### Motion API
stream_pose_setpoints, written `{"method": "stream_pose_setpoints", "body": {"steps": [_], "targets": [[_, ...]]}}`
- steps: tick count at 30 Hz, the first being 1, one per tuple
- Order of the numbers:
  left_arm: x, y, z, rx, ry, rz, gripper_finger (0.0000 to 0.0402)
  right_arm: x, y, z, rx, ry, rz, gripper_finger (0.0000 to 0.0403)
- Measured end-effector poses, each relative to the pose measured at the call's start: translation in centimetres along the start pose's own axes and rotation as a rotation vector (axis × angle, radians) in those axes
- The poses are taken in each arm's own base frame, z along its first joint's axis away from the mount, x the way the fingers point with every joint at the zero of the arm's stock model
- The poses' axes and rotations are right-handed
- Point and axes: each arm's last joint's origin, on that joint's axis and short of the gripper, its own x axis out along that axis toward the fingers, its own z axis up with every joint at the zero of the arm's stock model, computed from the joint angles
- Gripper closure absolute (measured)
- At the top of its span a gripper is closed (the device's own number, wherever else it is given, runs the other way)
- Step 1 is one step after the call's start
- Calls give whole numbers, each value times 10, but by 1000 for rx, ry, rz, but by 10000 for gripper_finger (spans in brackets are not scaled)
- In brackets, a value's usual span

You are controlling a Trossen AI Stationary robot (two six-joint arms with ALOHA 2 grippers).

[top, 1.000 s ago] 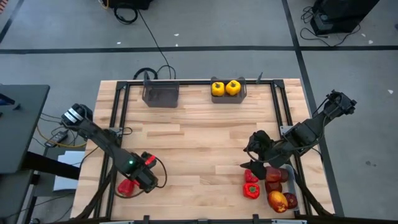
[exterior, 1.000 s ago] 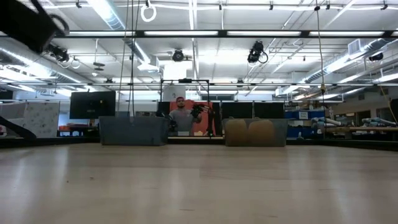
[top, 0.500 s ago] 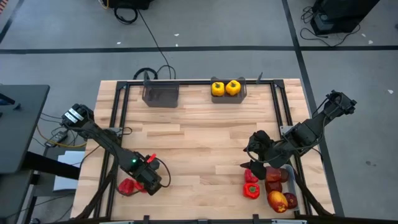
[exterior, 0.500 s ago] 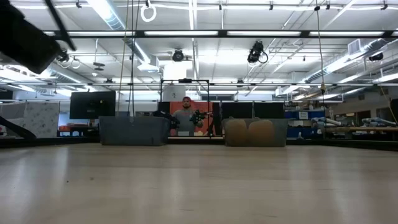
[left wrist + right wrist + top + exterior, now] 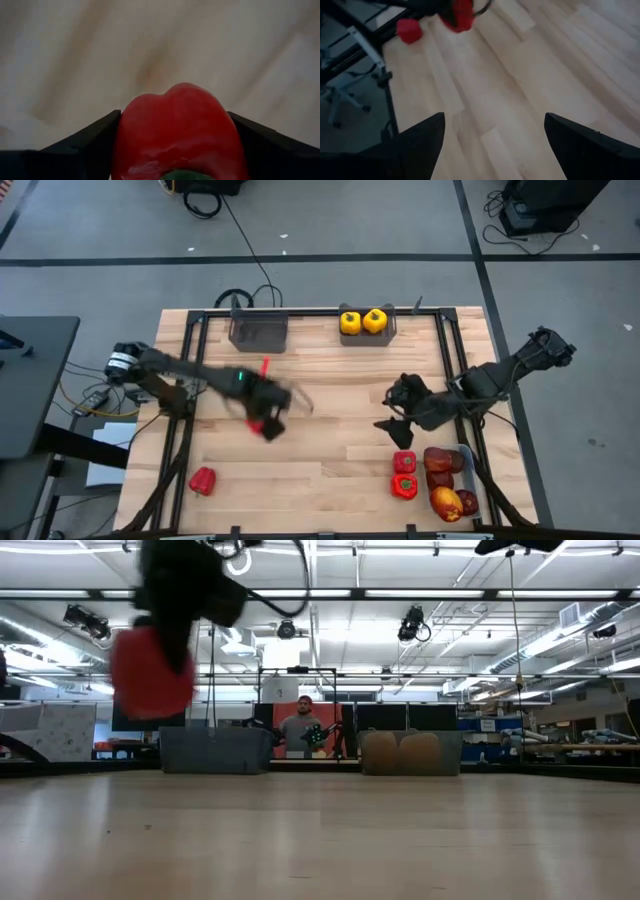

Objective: Sort produce into baskets
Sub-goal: Put the red bell pepper into the left black bin

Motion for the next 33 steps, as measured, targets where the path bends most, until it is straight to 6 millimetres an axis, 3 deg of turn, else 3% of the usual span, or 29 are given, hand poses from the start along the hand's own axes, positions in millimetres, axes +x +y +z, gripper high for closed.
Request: {"method": "stream_pose_setpoints", "body": {"steps": [4, 8, 15, 19, 25, 33], "targets": [[-19, 51, 44, 7, -61, 22, 70, 4, -8, 8, 72, 0, -24, 53], [-36, 106, 73, -31, -130, 55, 69, 7, -15, 15, 134, -11, -55, 53], [-61, 195, 92, -104, -246, 181, 68, 13, -31, 30, 231, -70, -134, 53], [-57, 236, 98, -156, -252, 214, 68, 16, -43, 40, 282, -92, -174, 53], [-30, 269, 108, -195, -171, 222, 58, 19, -59, 52, 332, -119, -225, 53], [-15, 276, 116, -147, -152, 222, 7, 21, -71, 60, 348, -96, -231, 53]]}}
